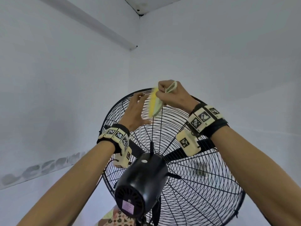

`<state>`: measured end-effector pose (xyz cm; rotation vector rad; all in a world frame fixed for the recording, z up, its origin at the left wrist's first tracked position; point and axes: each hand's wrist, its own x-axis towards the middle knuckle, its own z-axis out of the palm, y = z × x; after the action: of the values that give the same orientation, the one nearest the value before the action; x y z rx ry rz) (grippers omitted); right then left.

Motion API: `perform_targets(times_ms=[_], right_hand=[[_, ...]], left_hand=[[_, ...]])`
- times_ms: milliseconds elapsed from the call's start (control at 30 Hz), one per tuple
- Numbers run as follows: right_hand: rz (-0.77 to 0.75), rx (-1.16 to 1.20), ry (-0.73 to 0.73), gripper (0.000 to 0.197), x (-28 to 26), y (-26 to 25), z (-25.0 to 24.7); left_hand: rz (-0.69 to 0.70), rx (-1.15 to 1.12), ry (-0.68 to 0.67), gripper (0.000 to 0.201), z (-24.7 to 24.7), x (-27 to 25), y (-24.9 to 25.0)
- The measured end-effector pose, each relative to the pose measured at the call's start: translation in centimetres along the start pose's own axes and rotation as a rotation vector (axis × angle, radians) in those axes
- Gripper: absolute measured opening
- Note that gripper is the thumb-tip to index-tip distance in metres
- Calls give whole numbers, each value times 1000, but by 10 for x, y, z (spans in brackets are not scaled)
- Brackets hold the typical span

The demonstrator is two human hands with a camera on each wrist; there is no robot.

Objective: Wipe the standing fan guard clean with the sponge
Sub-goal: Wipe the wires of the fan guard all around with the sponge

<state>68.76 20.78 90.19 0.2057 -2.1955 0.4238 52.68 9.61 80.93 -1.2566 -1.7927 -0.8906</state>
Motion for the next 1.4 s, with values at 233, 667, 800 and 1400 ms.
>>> perform_targets(times_ms=[233, 667, 800, 1400], right_hand=[[-129, -225, -37, 26, -22, 18, 25], [-324, -280, 90, 27, -64, 41, 56], [-291, -242, 213, 27, -60, 36, 49], [-270, -486, -39, 20, -113, 54, 97]], left_hand=[[-45, 172, 25, 118, 3, -2, -14], [-73, 167, -55, 117, -6, 5, -19], [-72, 177, -48, 116, -3, 5, -19], [-113, 141, -94, 115, -9, 7, -10]])
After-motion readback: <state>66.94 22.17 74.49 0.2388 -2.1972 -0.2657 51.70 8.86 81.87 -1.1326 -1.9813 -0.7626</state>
